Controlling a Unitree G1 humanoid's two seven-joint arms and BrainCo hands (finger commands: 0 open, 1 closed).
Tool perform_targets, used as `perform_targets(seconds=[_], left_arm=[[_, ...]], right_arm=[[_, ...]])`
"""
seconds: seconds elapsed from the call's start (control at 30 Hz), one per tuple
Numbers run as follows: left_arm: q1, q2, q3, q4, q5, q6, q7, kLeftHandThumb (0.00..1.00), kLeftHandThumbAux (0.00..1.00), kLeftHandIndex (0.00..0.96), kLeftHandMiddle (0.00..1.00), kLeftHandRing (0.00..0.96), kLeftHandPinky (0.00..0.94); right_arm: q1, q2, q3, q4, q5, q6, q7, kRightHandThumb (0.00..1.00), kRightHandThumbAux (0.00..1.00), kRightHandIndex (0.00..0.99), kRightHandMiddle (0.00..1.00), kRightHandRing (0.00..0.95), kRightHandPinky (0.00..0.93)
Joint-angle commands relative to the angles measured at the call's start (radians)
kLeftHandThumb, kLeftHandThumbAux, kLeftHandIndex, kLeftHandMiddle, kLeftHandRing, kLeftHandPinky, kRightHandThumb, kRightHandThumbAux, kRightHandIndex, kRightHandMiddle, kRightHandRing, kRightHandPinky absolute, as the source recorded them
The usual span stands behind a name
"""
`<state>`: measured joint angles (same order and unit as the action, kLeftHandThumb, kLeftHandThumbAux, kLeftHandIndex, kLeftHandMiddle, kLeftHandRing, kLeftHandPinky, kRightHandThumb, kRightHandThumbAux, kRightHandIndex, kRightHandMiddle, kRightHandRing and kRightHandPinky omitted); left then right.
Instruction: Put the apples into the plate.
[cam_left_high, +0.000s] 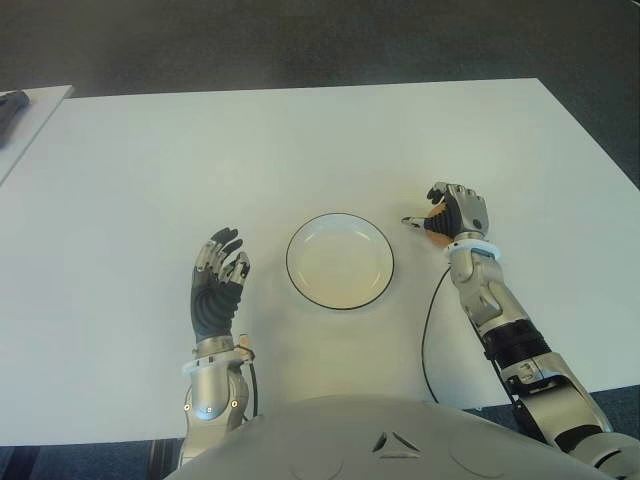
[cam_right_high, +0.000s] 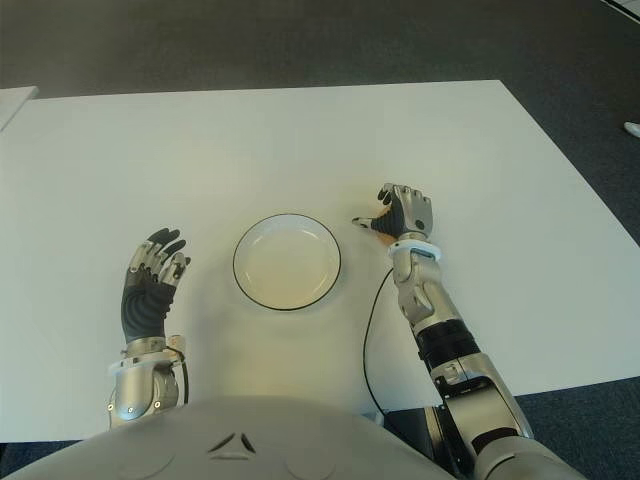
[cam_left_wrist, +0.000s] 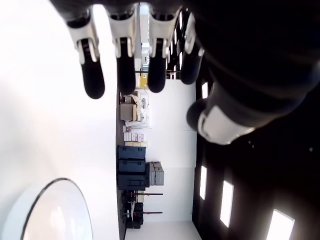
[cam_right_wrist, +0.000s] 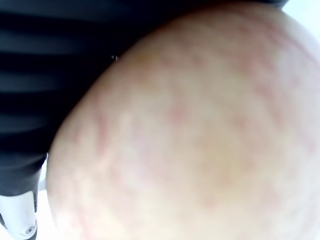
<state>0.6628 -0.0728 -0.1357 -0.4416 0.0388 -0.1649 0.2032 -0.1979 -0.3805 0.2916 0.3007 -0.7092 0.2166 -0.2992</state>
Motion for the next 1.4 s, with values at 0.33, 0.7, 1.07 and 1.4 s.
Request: perform_targets(seconds=[0.33,0.7,1.07,1.4], left_arm=[[-0.002,-0.006,0.009,0.006,-0.048,-0.009,-0.041,0.316,0.654,0.209,0.208,0.239,0.301],[-0.01,-0.004,0.012,0.011,-0.038,-0.007,-0.041,0.328,0.645,0.22,0.207,0.236,0.291],[-0.006,-0.008,0.008,0.005,-0.026,-0.008,-0.036,0.316,0.66,0.23,0.201,0.222,0.283],[-0.003,-0.006,0.007,0.003,-0.037,-0.005,-0.045,0.333,0.664,0.239,0.211,0.232,0.294]], right_arm=[[0.055,0.034,-0.006,0.082,0.041,-0.001,0.044,0.851,0.676,0.413,0.509,0.778,0.79],[0.036,0.015,-0.01,0.104,0.027,-0.037,0.035,0.85,0.676,0.411,0.529,0.773,0.752],[-0.01,-0.054,0.095,0.176,-0.088,-0.036,0.089,0.301,0.494,0.104,0.093,0.076,0.063],[-0.01,-0.074,0.127,0.133,-0.131,0.017,0.172,0.187,0.343,0.002,0.001,0.001,0.001]])
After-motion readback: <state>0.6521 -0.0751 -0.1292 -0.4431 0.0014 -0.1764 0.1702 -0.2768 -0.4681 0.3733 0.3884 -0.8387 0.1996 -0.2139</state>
